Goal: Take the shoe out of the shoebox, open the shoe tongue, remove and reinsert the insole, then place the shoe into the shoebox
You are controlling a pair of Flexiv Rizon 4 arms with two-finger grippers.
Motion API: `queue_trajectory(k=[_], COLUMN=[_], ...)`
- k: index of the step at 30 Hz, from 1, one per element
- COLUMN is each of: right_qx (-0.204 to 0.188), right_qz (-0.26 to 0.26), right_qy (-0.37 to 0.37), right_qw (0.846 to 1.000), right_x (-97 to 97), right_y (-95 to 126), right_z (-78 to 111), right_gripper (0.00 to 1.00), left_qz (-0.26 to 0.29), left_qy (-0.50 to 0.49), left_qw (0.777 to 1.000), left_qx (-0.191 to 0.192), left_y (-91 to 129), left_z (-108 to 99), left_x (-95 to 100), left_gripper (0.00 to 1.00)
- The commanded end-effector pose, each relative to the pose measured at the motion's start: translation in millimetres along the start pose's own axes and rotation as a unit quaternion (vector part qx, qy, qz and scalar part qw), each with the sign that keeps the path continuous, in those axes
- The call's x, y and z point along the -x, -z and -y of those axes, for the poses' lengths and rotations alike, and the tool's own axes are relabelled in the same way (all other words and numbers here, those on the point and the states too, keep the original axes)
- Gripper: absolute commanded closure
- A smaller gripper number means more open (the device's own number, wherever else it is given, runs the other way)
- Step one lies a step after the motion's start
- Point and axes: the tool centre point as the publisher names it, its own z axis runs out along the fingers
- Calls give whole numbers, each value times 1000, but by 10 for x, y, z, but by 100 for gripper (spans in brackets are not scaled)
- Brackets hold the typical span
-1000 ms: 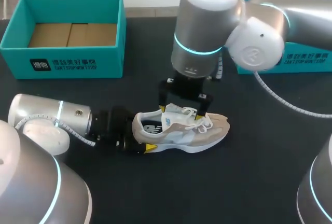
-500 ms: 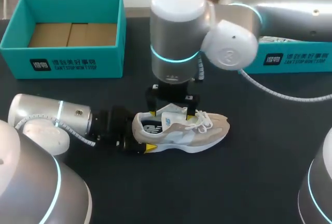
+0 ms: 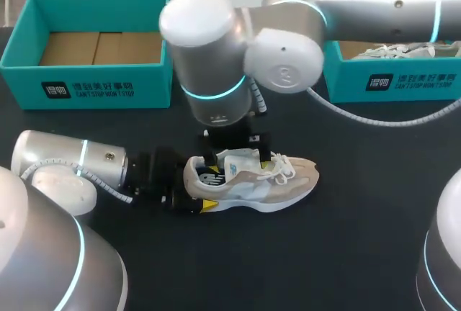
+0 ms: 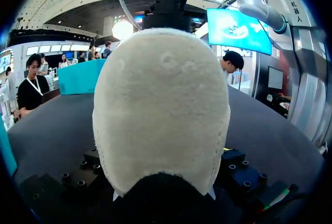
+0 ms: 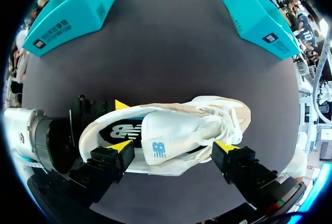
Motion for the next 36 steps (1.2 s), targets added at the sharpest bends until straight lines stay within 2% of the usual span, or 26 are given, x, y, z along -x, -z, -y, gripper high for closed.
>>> queue_trajectory(k=[1, 9, 12, 17, 19, 27, 33, 36], right_qx=[37, 32, 34, 43, 46, 56, 65, 67], right_qz=[136, 126, 142, 175, 174, 191, 197, 199], right_qy=[-300, -322, -333, -362, -377, -388, -400, -401], right_qw=[943, 938, 931, 914, 909, 900, 893, 892], right_x=[-63, -72, -83, 16, 59, 213, 374, 447], right_y=[-38, -232, -289, -366, -377, -244, -65, -9], right_z=[29, 5, 11, 40, 45, -19, -41, -42], right_gripper=[0, 0, 0, 0, 0, 0, 0, 26], left_qz=[0, 0, 0, 0, 0, 0, 0, 0], left_qy=[0, 0, 0, 0, 0, 0, 0, 0], left_qw=[1000, 1000, 1000, 1000, 1000, 1000, 1000, 1000], left_qx=[1, 1, 1, 1, 1, 1, 1, 1], left_y=[-25, -25, -25, -25, -25, -25, -25, -25], left_z=[-37, -37, -37, -37, -37, -37, -37, -37], left_x=[2, 2, 2, 2, 2, 2, 2, 2], left_gripper=[100, 100, 100, 100, 100, 100, 100, 100])
